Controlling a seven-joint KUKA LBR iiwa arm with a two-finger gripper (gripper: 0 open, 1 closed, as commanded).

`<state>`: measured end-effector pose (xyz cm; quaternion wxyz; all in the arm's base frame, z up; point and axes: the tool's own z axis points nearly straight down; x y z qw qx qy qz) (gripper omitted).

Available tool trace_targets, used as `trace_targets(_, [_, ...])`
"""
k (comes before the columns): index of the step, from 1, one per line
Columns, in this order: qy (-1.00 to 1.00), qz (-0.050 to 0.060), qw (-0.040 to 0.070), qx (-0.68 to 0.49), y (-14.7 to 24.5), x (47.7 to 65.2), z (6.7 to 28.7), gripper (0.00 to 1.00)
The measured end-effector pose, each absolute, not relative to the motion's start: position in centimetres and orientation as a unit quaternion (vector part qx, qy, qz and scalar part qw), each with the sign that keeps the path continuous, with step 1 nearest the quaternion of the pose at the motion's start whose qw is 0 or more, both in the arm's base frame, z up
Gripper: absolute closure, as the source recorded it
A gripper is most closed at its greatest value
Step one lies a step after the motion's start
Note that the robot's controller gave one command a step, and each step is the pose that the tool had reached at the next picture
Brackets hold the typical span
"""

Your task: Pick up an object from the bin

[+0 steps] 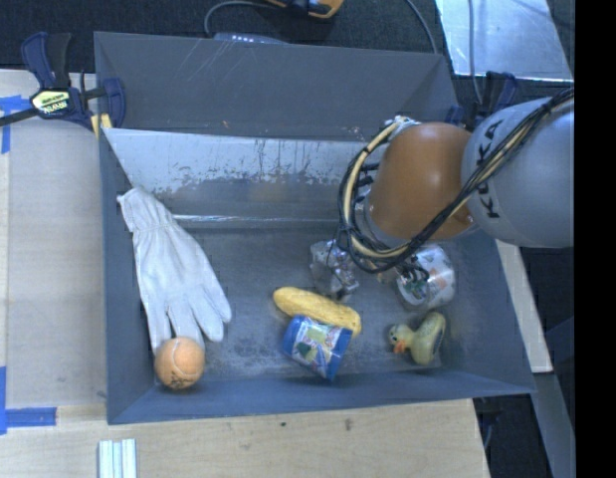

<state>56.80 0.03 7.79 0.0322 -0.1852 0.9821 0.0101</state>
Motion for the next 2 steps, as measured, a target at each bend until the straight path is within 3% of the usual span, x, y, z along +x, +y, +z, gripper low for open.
trace_targets(1, [0.997, 0.012, 0.031, -0.070, 0.9, 55.9, 7.6, 1.00])
trace_targets(2, [0.981, 0.009, 0.035, -0.189, -0.3, 54.1, 17.3, 0.00])
